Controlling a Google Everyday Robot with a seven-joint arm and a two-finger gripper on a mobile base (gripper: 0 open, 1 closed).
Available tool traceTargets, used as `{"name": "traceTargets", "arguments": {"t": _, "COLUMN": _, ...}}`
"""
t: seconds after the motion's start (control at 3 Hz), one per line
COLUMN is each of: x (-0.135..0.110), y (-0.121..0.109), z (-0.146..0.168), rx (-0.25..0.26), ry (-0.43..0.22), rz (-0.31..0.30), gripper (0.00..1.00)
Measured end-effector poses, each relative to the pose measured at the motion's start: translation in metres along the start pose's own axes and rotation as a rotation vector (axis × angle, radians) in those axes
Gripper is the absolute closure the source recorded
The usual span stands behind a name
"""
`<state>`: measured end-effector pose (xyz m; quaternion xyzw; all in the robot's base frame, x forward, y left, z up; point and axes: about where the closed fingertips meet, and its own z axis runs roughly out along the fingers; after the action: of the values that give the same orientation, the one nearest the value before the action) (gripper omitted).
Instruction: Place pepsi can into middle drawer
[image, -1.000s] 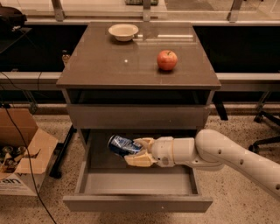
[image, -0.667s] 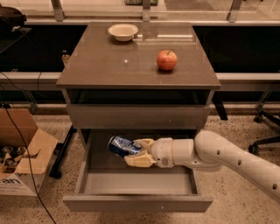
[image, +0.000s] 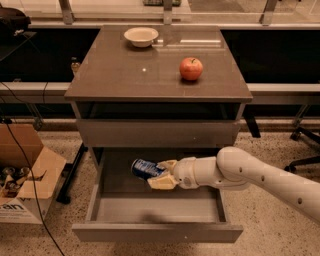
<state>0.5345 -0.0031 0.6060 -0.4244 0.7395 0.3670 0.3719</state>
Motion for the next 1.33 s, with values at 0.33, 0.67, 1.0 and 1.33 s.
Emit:
{"name": "traceTargets", "arguments": {"t": 0.33, "x": 0.054, "y": -0.052, "z": 0.007, "rx": 0.042, "ry": 0.068, "rz": 0.088, "gripper": 1.0}}
{"name": "traceTargets", "arguments": {"t": 0.67, "x": 0.09, "y": -0.08, "z": 0.007, "rx": 0.076, "ry": 0.112, "rz": 0.159, "gripper": 1.0}}
{"name": "traceTargets", "arguments": {"t": 1.0, "x": 0.129, "y": -0.096, "z": 0.006, "rx": 0.113, "ry": 0.172, "rz": 0.247, "gripper": 0.81}}
{"name": "traceTargets", "arguments": {"t": 1.33, "x": 0.165, "y": -0.101, "z": 0.007, "rx": 0.139, "ry": 0.233, "rz": 0.323, "gripper": 0.59}}
